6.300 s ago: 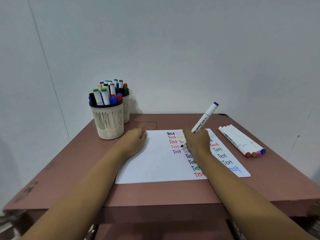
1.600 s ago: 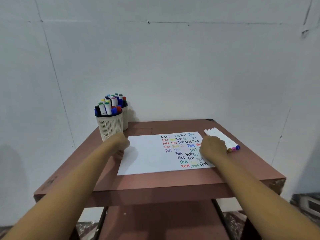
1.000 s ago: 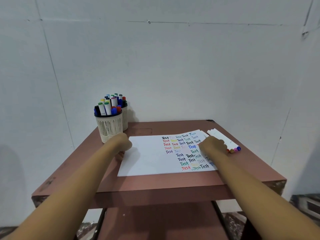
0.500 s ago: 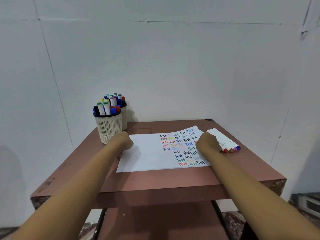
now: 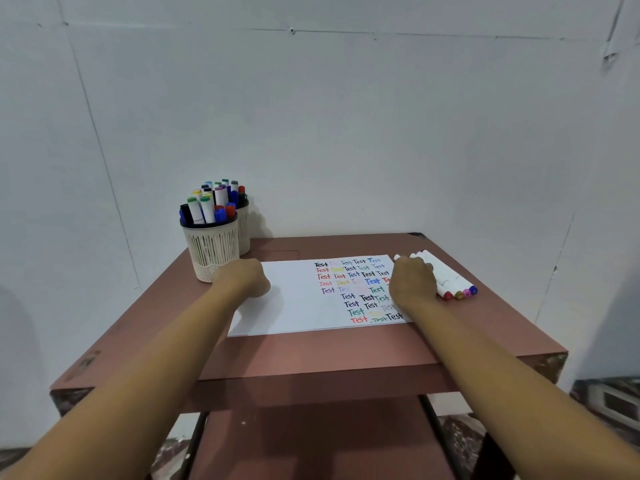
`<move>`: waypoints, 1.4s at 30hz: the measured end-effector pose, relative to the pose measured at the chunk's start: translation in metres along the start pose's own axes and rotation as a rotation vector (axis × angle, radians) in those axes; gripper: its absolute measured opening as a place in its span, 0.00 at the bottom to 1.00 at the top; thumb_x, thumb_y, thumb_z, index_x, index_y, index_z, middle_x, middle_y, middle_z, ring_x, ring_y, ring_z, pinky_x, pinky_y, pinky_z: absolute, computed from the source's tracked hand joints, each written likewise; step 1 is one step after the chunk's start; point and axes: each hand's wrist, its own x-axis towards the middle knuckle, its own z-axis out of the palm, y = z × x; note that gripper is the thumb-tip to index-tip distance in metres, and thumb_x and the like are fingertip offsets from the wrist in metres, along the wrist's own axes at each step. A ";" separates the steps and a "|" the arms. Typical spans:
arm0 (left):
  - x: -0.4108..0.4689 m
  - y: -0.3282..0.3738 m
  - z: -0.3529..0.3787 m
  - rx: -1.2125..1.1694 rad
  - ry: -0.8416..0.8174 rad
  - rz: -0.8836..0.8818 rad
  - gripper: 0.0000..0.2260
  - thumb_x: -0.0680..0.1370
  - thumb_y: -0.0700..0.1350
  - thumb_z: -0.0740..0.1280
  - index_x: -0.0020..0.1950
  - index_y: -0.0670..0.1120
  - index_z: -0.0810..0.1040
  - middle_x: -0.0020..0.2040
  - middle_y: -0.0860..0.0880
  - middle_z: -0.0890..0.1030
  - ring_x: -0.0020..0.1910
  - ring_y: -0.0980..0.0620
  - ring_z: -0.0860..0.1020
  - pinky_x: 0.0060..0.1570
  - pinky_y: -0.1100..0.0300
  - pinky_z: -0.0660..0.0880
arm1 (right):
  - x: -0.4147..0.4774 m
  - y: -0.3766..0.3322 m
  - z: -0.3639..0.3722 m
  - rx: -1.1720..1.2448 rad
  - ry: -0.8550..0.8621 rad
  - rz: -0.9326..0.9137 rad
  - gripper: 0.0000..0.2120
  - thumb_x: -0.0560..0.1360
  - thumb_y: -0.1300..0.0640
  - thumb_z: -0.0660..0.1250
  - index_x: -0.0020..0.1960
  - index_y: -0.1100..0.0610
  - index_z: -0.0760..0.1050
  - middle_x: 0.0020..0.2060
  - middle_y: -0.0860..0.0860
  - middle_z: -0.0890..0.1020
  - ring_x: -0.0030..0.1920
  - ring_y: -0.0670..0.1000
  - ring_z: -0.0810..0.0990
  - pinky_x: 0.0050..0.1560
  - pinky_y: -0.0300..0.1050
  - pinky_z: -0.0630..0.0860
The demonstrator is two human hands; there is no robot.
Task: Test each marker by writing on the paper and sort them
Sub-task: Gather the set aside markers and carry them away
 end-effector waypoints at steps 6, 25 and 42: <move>0.006 0.040 0.015 -0.137 0.213 0.296 0.11 0.78 0.45 0.57 0.53 0.43 0.77 0.56 0.46 0.77 0.54 0.45 0.74 0.52 0.53 0.73 | 0.008 0.019 -0.019 0.005 0.025 0.011 0.08 0.76 0.64 0.59 0.52 0.63 0.75 0.54 0.59 0.78 0.59 0.61 0.72 0.55 0.50 0.70; 0.027 0.117 0.049 -0.203 0.102 0.609 0.16 0.81 0.50 0.55 0.66 0.49 0.73 0.68 0.47 0.70 0.65 0.46 0.69 0.64 0.51 0.67 | 0.036 0.041 -0.038 0.000 -0.394 0.306 0.32 0.69 0.43 0.67 0.71 0.45 0.63 0.65 0.54 0.70 0.65 0.58 0.66 0.61 0.52 0.69; 0.027 0.125 0.056 -0.251 0.014 0.600 0.18 0.82 0.48 0.52 0.72 0.48 0.67 0.72 0.49 0.66 0.70 0.49 0.65 0.68 0.57 0.60 | 0.038 0.052 -0.039 -0.053 -0.332 0.112 0.26 0.78 0.62 0.54 0.75 0.51 0.60 0.70 0.47 0.70 0.64 0.54 0.73 0.55 0.45 0.72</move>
